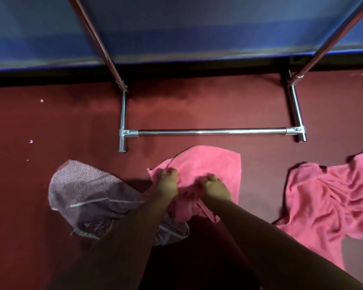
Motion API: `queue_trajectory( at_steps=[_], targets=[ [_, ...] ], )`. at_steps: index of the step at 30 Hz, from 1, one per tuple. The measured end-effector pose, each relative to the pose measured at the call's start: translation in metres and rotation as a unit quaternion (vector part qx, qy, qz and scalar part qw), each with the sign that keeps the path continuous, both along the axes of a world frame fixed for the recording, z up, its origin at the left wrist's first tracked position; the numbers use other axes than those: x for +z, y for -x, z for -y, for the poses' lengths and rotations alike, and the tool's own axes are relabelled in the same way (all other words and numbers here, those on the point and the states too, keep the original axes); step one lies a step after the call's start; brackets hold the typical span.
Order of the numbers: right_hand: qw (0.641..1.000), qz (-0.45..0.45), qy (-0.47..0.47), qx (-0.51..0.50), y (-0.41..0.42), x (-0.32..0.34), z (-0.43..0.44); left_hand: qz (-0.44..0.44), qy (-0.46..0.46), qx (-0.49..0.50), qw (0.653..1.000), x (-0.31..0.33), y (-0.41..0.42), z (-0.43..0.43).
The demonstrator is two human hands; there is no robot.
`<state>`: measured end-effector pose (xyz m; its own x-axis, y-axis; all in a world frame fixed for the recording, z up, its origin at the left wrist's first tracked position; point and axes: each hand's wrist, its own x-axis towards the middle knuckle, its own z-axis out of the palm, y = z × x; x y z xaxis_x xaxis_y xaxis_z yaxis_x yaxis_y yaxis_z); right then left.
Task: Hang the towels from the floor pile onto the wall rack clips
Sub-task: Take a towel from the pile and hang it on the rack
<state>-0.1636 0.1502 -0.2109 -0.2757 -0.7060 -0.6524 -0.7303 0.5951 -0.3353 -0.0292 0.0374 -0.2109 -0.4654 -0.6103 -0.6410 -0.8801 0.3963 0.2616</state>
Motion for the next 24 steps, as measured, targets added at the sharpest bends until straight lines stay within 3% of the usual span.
queue_trajectory(
  at_steps=[3, 6, 9, 14, 19, 24],
  targets=[
    [1.0, 0.003, -0.019, 0.025, 0.003, -0.007, -0.002, -0.03, -0.017, -0.001, 0.999, -0.005, -0.002, 0.006],
    [0.998, 0.062, 0.017, -0.011, 0.01, 0.0, 0.0, -0.113, -0.053, 0.088, 0.988, 0.005, 0.004, 0.011],
    [0.978, 0.165, 0.103, -0.081, 0.022, 0.021, 0.012, -0.191, -0.116, 0.174, 0.959, 0.035, 0.02, 0.022],
    [0.955, 0.221, 0.149, -0.131, 0.046, 0.095, 0.048, -0.276, -0.201, 0.247, 0.907, 0.119, 0.045, 0.046],
    [0.943, 0.224, 0.22, -0.111, 0.059, 0.198, 0.055, -0.379, -0.146, 0.187, 0.895, 0.209, 0.042, 0.055],
    [0.897, 0.287, 0.293, -0.163, 0.043, 0.301, 0.039, -0.431, -0.108, 0.159, 0.882, 0.295, 0.029, 0.042]
  ],
)
